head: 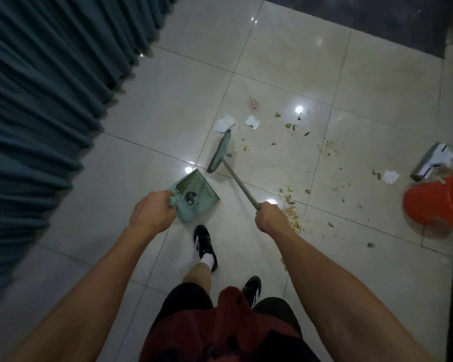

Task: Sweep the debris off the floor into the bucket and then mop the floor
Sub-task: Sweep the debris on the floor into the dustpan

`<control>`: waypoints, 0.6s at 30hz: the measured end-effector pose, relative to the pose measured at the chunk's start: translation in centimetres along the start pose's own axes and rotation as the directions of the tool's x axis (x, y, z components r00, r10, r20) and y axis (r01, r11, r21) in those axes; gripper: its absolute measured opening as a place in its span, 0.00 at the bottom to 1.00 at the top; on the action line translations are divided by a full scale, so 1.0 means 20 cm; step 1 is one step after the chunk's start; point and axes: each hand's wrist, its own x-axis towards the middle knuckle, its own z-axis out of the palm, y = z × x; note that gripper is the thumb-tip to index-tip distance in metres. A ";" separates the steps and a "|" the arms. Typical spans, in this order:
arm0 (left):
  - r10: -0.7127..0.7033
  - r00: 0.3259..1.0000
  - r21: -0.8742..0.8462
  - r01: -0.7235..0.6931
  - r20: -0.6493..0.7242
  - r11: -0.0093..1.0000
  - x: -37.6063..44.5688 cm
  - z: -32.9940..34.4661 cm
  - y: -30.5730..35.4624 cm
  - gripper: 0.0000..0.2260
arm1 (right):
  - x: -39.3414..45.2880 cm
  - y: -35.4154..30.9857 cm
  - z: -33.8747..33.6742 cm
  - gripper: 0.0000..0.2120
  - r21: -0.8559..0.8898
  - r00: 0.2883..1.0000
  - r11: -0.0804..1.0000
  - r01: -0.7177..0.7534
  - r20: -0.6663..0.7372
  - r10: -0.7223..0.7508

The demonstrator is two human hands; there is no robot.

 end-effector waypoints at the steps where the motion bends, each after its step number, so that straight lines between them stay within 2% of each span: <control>1: -0.012 1.000 -0.009 0.012 0.006 1.000 0.06 -0.04 -0.04 0.10 | 0.06 -0.09 -0.01 0.16 0.003 1.000 1.000 0.004 0.009 -0.004; 5: -0.025 0.999 0.004 0.025 0.038 1.000 0.28 -0.18 -0.17 0.12 | 0.24 -0.42 -0.06 0.14 -0.015 0.999 0.999 0.050 0.021 -0.050; 10: -0.006 0.997 0.020 0.004 0.073 1.000 0.49 -0.30 -0.23 0.11 | 0.43 -0.67 -0.10 0.13 -0.058 0.993 0.993 0.104 0.059 -0.101; 14: 0.021 0.996 0.035 -0.024 0.084 0.999 0.60 -0.35 -0.23 0.09 | 0.48 -0.71 -0.10 0.18 -0.099 0.995 0.995 0.015 0.095 -0.006; 18: 0.050 0.995 0.070 -0.056 0.090 0.996 0.65 -0.37 -0.19 0.07 | 0.43 -0.59 -0.09 0.17 -0.104 0.993 0.992 -0.065 0.086 0.075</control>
